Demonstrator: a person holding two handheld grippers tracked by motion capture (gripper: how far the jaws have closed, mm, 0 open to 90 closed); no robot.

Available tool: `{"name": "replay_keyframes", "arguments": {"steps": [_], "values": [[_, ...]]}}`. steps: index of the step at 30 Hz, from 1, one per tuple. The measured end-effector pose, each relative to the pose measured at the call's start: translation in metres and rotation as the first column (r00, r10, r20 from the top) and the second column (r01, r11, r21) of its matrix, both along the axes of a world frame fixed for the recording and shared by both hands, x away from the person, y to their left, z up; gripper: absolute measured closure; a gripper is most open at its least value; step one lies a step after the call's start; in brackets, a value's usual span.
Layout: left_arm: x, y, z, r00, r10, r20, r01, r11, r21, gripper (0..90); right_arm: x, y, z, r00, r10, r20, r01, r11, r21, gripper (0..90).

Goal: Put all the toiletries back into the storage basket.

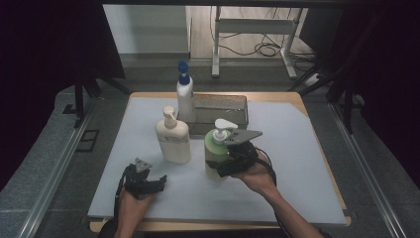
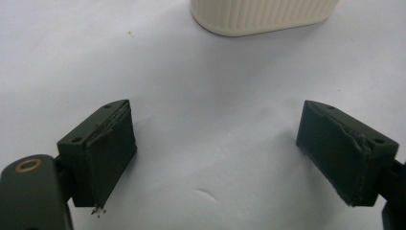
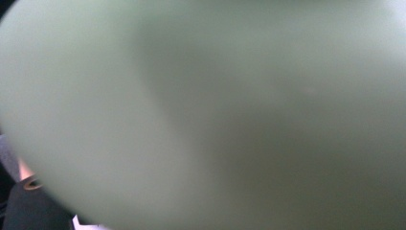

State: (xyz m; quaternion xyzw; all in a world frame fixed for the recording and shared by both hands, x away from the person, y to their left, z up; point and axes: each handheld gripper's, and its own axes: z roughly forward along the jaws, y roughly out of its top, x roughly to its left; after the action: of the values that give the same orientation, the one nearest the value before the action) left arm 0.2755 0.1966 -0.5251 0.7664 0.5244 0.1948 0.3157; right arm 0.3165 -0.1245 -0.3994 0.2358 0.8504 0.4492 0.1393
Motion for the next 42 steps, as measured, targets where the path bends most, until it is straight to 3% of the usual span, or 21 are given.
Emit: {"name": "replay_keyframes", "arguments": {"steps": [18, 42], "values": [[0.000, 0.000, 0.000, 1.0000, 0.001, 0.002, -0.001, 1.0000, -0.001, 12.6, 0.034, 0.001, 0.021, 0.9966, -0.080, 0.019, 0.079, 0.996, 0.028, 11.5], [0.000, 0.000, 0.000, 1.0000, 0.001, 0.003, -0.001, 1.0000, -0.001, 12.6, 0.080, 0.013, 0.043, 0.9854, -0.167, 0.032, 0.167, 0.986, 0.009, 11.6]]}}
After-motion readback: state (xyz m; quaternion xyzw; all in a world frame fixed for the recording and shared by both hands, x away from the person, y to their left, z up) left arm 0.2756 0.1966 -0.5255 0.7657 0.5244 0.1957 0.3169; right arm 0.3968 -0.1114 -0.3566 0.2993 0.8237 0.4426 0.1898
